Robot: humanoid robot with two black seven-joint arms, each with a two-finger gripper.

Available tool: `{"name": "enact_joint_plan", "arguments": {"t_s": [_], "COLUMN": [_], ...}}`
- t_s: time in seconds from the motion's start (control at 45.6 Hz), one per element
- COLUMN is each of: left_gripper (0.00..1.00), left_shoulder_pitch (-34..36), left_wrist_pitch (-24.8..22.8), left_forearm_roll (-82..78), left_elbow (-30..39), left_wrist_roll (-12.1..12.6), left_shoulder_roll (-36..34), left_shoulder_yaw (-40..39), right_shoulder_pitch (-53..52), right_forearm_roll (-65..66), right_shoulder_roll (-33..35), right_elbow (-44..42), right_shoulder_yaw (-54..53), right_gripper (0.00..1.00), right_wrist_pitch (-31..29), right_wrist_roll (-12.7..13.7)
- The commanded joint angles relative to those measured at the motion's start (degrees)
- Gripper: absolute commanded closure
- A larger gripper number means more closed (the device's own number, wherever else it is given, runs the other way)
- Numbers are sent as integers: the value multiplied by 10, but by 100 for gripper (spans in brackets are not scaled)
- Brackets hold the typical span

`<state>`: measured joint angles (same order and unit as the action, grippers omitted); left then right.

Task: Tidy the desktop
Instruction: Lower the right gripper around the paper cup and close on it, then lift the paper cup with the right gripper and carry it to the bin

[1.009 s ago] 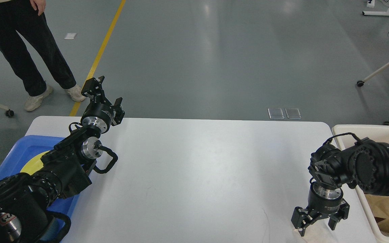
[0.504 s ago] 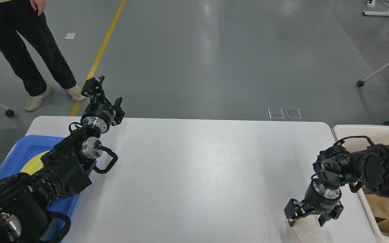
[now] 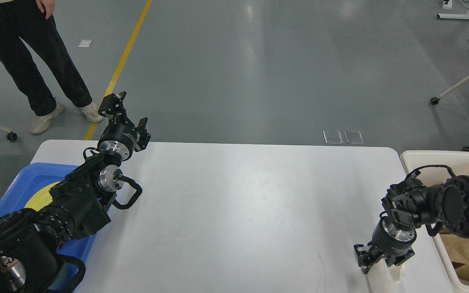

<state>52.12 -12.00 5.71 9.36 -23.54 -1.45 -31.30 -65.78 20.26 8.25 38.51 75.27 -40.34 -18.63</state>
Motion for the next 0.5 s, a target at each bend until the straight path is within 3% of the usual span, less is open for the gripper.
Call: {"name": "enact_joint_plan", "arguments": {"t_s": [0.0,0.482], "left_gripper": [4,4], "left_shoulder_pitch": [0,0], "left_wrist_pitch": [0,0], "left_forearm_roll": [0,0], "left_elbow": [0,0], "left_wrist_roll": [0,0], "left_shoulder_roll": [0,0], "left_shoulder_yaw": [0,0], "right_shoulder_pitch": [-2,-81], "right_forearm_roll": [0,-5], "right_shoulder_roll": [0,2], "right_elbow": [0,11], "right_shoulder_yaw": [-1,2], "right_gripper": [100,100], "right_wrist_pitch": [1,-35], "right_wrist_roll": [0,-1]}}
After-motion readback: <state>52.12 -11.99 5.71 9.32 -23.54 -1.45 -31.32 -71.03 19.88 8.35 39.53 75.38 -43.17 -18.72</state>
